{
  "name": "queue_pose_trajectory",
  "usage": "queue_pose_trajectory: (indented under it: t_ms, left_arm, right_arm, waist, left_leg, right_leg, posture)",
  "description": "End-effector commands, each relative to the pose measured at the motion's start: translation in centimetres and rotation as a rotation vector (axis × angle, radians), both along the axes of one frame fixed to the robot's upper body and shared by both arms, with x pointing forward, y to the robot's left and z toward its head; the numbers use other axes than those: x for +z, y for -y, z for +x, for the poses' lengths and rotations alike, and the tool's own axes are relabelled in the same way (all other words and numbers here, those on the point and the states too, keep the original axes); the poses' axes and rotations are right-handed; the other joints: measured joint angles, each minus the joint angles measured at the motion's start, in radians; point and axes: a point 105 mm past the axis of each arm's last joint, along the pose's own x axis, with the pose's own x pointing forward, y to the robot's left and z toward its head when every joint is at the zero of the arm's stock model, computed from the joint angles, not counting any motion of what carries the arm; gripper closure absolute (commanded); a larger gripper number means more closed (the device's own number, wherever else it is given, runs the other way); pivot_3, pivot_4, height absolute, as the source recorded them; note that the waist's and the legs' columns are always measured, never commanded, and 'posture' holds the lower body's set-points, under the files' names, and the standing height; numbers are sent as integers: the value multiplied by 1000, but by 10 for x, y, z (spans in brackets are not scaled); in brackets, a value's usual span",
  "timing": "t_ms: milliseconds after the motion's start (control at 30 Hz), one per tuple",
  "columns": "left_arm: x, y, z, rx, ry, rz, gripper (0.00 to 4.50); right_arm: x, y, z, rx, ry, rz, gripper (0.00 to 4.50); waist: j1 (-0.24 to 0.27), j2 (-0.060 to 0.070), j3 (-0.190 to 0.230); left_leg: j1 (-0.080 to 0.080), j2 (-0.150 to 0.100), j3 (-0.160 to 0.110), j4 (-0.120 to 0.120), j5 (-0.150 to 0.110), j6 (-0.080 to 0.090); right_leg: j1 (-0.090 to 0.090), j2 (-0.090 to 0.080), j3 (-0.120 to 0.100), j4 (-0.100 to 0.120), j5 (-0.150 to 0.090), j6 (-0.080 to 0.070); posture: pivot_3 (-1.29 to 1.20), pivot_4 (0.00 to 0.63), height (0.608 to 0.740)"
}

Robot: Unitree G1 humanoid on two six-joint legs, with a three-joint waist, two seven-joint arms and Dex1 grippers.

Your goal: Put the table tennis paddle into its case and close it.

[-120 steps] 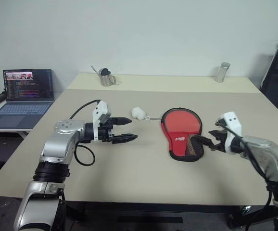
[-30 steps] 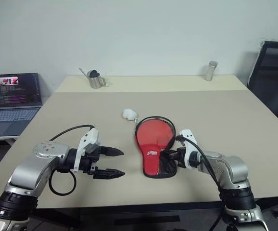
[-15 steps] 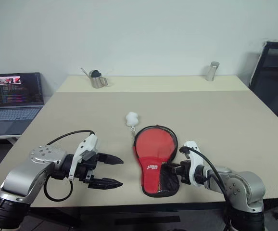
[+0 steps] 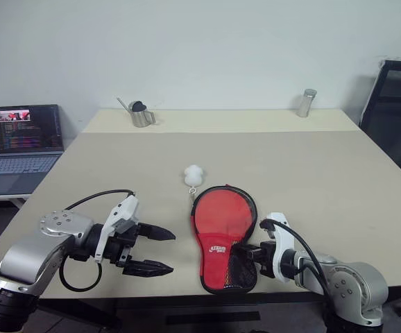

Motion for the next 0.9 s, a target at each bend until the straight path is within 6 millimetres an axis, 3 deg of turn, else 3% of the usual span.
queue_pose_trajectory:
  t_ms: [33, 267, 400, 567, 633, 733, 833, 900]
  left_arm:
    - [8, 1, 0, -28, 36, 6, 352]
    - [7, 2, 1, -27, 43, 4, 352]
    - [4, 3, 2, -21, 47, 0, 352]
    - [2, 6, 2, -1, 53, -19, 352]
    - [2, 6, 4, 20, 59, -31, 352]
    - [3, 6, 10, 72, 65, -57, 352]
    - [5, 4, 19, 135, 64, -81, 352]
    - [8, 2, 27, 178, 70, -99, 352]
  right_arm:
    - [2, 1, -3, 18, 6, -6, 4487]
    - [5, 5, 7, -30, 13, -8, 4487]
    - [7, 12, 4, -34, 27, -21, 3473]
    - [10, 23, -4, -26, 54, -36, 1699]
    - [17, 30, -6, -11, 90, -51, 966]
    - [43, 37, -6, 26, 192, -20, 36]
    - [71, 37, -3, 85, 300, 32, 36]
    - [79, 34, -1, 117, 331, 44, 36]
  waist:
    - [2, 0, 0]
    - [3, 0, 0]
    - [4, 0, 0]
    - [5, 0, 0]
    - [9, 0, 0]
    - [11, 0, 0]
    - [9, 0, 0]
    - [11, 0, 0]
  left_leg:
    - [0, 0, 0, 0, 0, 0]
    - [0, 0, 0, 0, 0, 0]
    - [0, 0, 0, 0, 0, 0]
    - [0, 0, 0, 0, 0, 0]
    - [0, 0, 0, 0, 0, 0]
    - [0, 0, 0, 0, 0, 0]
    - [0, 0, 0, 0, 0, 0]
    - [0, 0, -1, 0, 0, 0]
  right_leg:
    - [0, 0, 0, 0, 0, 0]
    - [0, 0, 0, 0, 0, 0]
    - [0, 0, 0, 0, 0, 0]
    - [0, 0, 0, 0, 0, 0]
    - [0, 0, 0, 0, 0, 0]
    - [1, 0, 0, 0, 0, 0]
    - [0, 0, 0, 0, 0, 0]
    - [1, 1, -1, 0, 0, 0]
  posture:
    - [0, 150, 740]
    - [0, 150, 740]
    - [0, 150, 740]
    - [0, 150, 740]
    - [0, 150, 740]
    - [0, 150, 740]
    - [0, 150, 740]
    - [0, 150, 740]
